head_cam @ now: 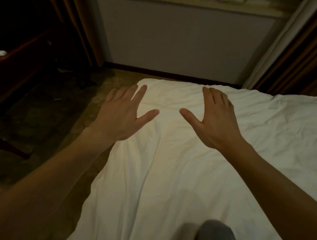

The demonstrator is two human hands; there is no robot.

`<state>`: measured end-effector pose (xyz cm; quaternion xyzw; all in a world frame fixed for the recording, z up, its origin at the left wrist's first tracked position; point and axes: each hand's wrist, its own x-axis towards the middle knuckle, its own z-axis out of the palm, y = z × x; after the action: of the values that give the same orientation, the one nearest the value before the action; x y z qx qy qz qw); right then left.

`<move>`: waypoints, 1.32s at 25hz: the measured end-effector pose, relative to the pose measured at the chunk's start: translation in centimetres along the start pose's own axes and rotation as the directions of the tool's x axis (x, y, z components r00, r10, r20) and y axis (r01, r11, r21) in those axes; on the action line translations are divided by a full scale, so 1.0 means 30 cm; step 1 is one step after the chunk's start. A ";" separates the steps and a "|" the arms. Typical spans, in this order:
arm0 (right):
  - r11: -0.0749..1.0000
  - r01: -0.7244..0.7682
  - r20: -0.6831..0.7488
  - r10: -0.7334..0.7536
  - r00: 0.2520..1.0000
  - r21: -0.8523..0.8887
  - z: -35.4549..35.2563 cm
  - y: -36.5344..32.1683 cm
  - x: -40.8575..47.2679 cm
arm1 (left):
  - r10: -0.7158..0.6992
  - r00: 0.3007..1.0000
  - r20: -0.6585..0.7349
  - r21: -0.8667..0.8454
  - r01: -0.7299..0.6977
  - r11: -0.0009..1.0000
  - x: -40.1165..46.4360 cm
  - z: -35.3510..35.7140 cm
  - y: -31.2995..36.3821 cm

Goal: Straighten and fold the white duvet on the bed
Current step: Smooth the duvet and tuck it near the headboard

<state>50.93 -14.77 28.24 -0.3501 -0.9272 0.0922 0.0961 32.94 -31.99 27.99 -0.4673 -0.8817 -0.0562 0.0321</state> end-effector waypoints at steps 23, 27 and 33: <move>0.988 0.149 0.060 -0.147 0.987 -0.040 0.361 0.538 1.209 | -0.116 0.993 0.008 -0.062 0.116 0.991 1.287 0.551 0.087; 0.996 0.081 0.076 -0.078 0.994 -0.047 0.502 0.425 1.278 | -0.027 0.999 0.032 -0.094 0.030 0.995 1.368 0.694 -0.064; 0.999 0.045 -0.009 -0.045 0.999 -0.013 1.120 0.306 1.557 | -0.053 0.998 -0.018 -0.130 0.051 0.990 1.650 1.182 -0.338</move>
<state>14.17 19.68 -1.04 -0.3302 -0.9349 0.0827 0.1002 -3.39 7.56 -2.46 -0.4446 -0.8877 -0.1190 0.0096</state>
